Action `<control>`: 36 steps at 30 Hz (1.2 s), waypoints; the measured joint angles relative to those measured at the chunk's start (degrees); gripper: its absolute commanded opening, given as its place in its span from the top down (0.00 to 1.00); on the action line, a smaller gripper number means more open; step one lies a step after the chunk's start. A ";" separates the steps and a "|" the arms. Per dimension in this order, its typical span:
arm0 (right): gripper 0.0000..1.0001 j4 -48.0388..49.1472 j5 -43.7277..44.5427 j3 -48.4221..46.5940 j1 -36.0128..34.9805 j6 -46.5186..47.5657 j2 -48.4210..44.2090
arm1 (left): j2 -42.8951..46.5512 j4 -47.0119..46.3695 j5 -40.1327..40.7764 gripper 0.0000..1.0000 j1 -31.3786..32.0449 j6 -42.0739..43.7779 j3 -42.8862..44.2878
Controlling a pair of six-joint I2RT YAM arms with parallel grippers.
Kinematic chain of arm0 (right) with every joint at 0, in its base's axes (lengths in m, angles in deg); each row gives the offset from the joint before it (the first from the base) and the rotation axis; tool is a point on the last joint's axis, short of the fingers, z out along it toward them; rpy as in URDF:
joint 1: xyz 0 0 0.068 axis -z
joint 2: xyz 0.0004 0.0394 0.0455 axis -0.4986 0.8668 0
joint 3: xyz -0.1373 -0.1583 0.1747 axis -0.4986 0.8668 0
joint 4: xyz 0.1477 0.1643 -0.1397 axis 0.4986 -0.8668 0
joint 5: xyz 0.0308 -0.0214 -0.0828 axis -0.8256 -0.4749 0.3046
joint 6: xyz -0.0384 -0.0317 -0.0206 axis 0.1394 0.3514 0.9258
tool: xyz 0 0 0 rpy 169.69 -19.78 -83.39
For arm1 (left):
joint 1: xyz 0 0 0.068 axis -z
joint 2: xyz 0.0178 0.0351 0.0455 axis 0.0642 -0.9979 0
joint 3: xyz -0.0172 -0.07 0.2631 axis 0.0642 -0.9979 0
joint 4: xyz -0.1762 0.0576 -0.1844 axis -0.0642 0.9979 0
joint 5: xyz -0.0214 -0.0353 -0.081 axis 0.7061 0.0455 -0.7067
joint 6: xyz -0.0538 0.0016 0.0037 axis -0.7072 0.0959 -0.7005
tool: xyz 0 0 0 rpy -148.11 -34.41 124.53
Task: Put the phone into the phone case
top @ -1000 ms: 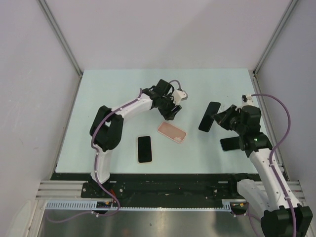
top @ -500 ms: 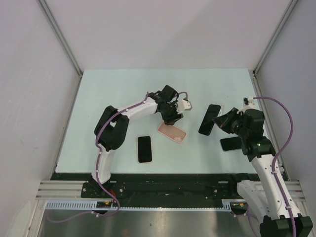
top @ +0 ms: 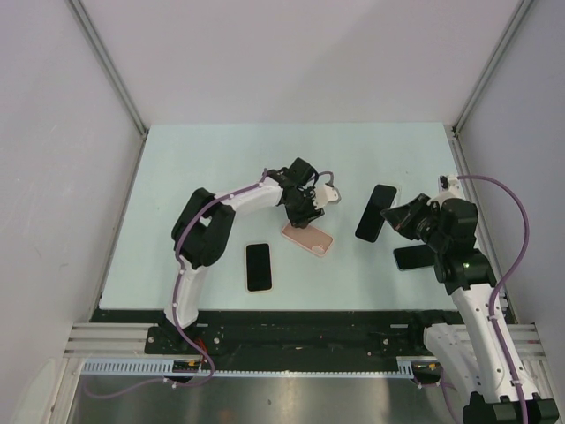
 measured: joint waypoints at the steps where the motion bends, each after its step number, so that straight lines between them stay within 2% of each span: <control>1: 1.00 0.00 -0.04 0.00 0.00 -0.07 -0.15 | 0.00 -0.07 0.11 0.51 0.00 -0.04 0.00; 5: 1.00 -0.04 -0.04 0.00 0.11 -0.33 -0.46 | -0.28 0.09 0.02 0.51 0.00 -0.52 0.20; 8: 1.00 -0.07 -0.07 0.00 0.17 -0.35 -0.70 | -0.55 0.66 -0.07 0.58 0.00 -0.98 0.70; 11: 1.00 -0.11 -0.07 0.00 0.22 -0.37 -0.96 | -0.59 0.94 -0.15 0.75 0.15 -1.44 0.70; 12: 1.00 -0.17 -0.04 0.00 0.22 -0.35 -1.01 | -0.59 0.59 0.31 0.85 0.22 -1.70 0.70; 17: 1.00 -1.11 -0.02 0.00 0.24 -0.33 -1.03 | -0.52 -0.72 4.37 1.00 0.31 -6.27 0.48; 25: 1.00 -2.03 -0.07 0.20 0.28 -0.31 -1.01 | 2.10 -0.22 6.32 1.00 0.31 -22.29 -3.02; 31: 1.00 0.87 -2.19 3.56 0.28 -0.81 0.20 | 10.27 -5.25 5.33 0.99 0.33 -40.61 -15.93; 34: 1.00 3.17 -4.63 6.03 0.02 -1.60 2.54 | 15.32 -9.44 4.48 0.90 0.35 -51.34 -24.02; 35: 1.00 3.89 -5.18 6.71 -0.33 -1.92 3.39 | 16.92 -11.28 4.24 0.82 0.37 -54.86 -26.62; 36: 1.00 4.48 -5.70 7.32 -0.76 -2.21 4.11 | 18.47 -13.46 3.96 0.78 0.39 -58.16 -29.35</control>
